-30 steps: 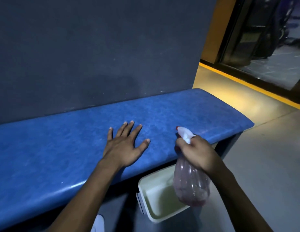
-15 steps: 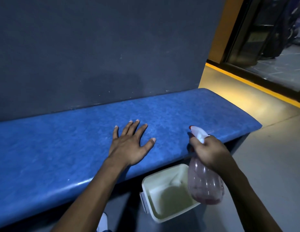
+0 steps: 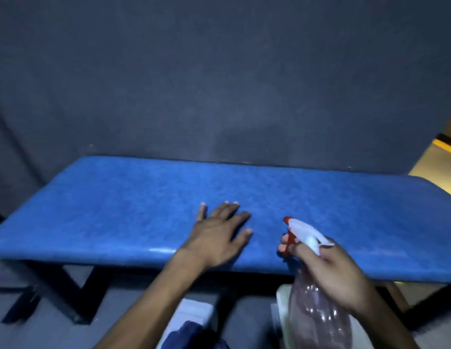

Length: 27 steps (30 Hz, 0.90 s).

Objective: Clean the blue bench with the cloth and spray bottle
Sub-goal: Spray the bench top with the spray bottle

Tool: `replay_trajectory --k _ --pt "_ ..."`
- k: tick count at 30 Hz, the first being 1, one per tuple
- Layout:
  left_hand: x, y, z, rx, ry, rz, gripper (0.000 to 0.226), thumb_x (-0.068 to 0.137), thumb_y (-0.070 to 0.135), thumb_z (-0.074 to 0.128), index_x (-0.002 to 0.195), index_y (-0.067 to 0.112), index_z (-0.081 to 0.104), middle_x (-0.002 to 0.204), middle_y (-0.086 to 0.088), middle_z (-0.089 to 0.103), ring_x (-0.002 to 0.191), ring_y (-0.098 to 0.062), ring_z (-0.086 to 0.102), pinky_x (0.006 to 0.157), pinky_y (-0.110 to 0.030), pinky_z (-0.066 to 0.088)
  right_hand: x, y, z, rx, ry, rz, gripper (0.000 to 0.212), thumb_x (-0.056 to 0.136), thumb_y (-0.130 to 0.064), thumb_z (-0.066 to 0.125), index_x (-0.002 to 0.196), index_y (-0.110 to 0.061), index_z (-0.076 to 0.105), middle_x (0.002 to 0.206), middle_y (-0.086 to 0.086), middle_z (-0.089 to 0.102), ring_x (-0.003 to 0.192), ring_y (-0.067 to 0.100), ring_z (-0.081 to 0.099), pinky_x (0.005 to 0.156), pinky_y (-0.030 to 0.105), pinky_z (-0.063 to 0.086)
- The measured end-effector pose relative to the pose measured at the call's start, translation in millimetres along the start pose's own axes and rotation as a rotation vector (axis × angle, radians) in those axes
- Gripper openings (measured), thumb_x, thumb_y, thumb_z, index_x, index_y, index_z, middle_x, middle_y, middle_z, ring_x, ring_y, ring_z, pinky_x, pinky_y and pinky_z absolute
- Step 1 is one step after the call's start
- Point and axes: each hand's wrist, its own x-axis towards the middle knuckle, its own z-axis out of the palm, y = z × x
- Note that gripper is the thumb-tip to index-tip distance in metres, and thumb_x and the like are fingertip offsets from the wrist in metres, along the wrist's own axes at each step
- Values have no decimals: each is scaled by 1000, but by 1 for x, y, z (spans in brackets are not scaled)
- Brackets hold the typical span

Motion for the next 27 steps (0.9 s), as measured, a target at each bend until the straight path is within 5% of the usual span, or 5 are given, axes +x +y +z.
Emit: replay_trajectory --k 4,8,12,17,27 --pt "-57 -119 -33 71 143 -357 65 96 60 17 155 43 38 169 9 30 159 -11 23 126 -59 14 19 -30 75 -168 -203 -94 50 76 -51 53 124 -41 61 107 -20 72 105 1 68 107 36 48" --pt "-84 -188 -41 50 92 -618 65 100 67 21 161 45 24 175 8 15 162 -18 9 126 -64 3 31 -65 141 -301 -273 -219 38 82 -39 45 116 -22 44 97 2 64 91 29 63 90 51 51" --pt "-82 -193 -33 48 114 -619 73 92 68 9 161 47 16 175 12 8 163 -16 2 125 -64 -2 40 -91 183 -466 -295 -298 25 83 -37 38 101 -21 44 84 4 59 81 30 57 80 48 53" --pt "-84 -199 -28 29 148 -607 70 93 58 10 161 44 17 175 11 9 163 -17 2 125 -64 -3 41 -101 203 -553 -306 -285 50 88 -40 35 137 -40 42 93 -6 54 99 29 57 85 40 47" --pt "-83 -202 -24 51 180 -597 71 92 57 9 160 44 20 175 10 13 162 -18 5 124 -65 -1 37 -86 200 -512 -248 -254 5 89 -35 39 91 -37 34 83 -7 43 79 27 41 73 44 36"
